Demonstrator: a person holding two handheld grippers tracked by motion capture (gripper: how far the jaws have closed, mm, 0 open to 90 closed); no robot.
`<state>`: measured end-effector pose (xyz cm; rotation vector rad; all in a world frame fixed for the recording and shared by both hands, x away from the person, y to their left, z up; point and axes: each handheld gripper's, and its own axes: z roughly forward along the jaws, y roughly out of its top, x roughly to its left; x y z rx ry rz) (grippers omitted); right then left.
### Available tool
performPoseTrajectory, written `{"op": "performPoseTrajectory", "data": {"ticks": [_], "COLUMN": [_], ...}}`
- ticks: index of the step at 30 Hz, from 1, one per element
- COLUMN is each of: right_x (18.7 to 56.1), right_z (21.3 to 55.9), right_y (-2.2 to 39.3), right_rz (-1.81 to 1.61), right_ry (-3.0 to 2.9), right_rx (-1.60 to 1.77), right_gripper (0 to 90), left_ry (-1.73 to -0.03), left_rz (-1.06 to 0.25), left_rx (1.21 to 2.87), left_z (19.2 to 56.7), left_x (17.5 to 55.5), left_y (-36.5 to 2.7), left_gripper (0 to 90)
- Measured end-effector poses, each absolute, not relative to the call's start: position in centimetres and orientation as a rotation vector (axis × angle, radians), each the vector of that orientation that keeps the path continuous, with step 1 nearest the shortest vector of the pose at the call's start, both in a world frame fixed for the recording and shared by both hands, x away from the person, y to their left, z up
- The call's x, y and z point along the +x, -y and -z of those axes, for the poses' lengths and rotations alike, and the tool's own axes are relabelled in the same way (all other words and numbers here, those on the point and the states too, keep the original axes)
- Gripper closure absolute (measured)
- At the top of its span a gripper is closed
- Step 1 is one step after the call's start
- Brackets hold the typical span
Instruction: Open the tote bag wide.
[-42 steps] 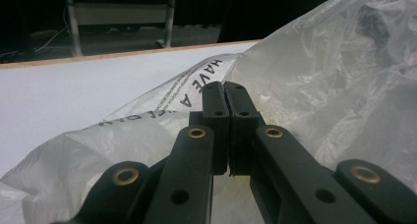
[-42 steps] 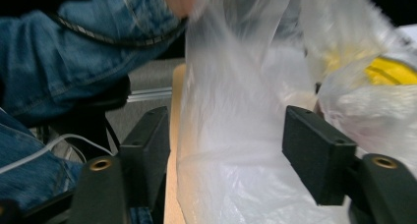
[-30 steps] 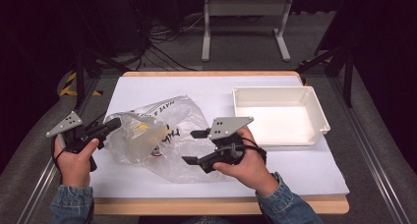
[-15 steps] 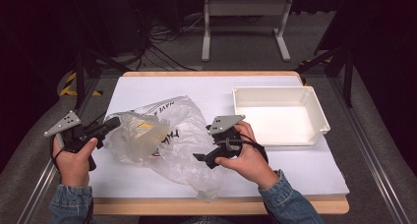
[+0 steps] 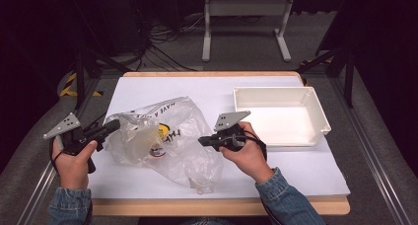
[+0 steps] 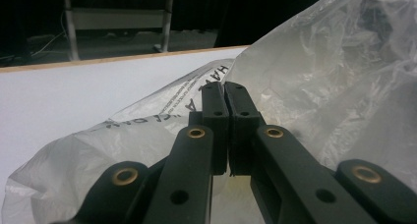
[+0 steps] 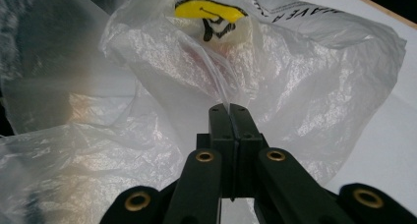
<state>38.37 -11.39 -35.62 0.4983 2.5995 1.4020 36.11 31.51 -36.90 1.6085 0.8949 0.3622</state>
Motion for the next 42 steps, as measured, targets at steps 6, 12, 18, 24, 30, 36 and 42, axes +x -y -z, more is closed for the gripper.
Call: {"op": "performPoseTrajectory", "data": {"ticks": [6,12,18,24,30,36,42], "right_x": [38.6,40.3,42.3,44.3,45.4,46.6,48.0], "right_z": [34.8,34.2,33.9,33.7,33.7,33.9,34.5], "right_y": [12.0,12.9,13.6,14.2,14.5,15.0,14.8], "right_rz": [-1.512,-1.685,-1.781,-1.861,-1.88,-1.871,-1.878], "right_ry": [-2.558,-2.516,-2.468,-2.422,-2.392,-2.344,-2.298], "right_rx": [0.542,0.642,0.775,0.912,0.974,1.047,1.084], "right_gripper": [90.0,90.0,90.0,90.0,90.0,90.0,90.0], "left_ry": [-0.885,-0.895,-0.893,-0.921,-0.934,-0.956,-0.996], "left_rz": [-0.366,-0.375,-0.401,-0.435,-0.476,-0.484,-0.503], "left_rx": [1.601,1.589,1.579,1.559,1.558,1.559,1.576], "left_z": [36.7,36.9,37.0,37.3,37.3,37.7,38.4], "left_x": [35.8,36.2,36.6,36.9,37.1,37.6,38.2], "left_y": [-31.9,-32.5,-33.0,-34.0,-34.4,-34.5,-34.5], "left_gripper": [88.0,87.8,87.7,90.0,90.0,90.0,90.0]}}
